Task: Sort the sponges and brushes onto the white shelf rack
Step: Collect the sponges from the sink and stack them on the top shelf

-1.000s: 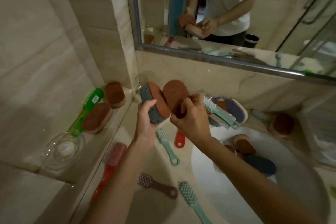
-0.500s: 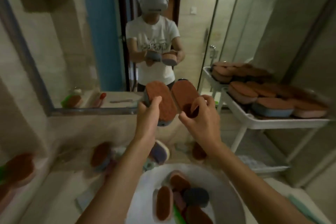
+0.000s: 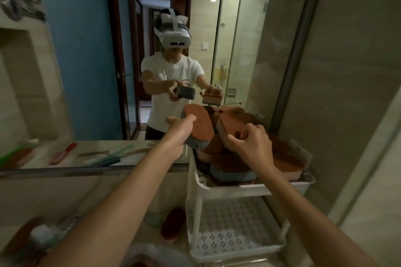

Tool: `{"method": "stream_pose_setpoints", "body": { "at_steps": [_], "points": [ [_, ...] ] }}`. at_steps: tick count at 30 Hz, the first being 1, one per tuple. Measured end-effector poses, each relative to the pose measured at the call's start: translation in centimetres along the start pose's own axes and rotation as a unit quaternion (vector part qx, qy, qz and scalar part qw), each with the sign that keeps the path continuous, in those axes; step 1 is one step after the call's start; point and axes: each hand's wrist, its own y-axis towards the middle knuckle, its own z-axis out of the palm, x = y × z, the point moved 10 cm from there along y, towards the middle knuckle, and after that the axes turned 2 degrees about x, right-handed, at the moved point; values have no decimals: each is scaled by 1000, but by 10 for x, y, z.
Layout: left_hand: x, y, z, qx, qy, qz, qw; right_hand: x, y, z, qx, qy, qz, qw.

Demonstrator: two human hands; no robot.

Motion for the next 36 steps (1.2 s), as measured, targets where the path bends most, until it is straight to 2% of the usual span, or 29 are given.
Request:
{"method": "stream_pose_setpoints", "body": {
  "at_steps": [9,18,25,36],
  "points": [
    [14,41,41,35,88,-30,995,-42,36,9,40,16,35,998],
    [26,52,40,11,110,-16,994,-47,36,25,37,7,40,998],
    [20,49,45,22,303,17,953,-45,37,26,44,-17,46,998],
    [25,54,40,52,278,30,959,-46,37,26,37,-8,57,998]
  ]
}}
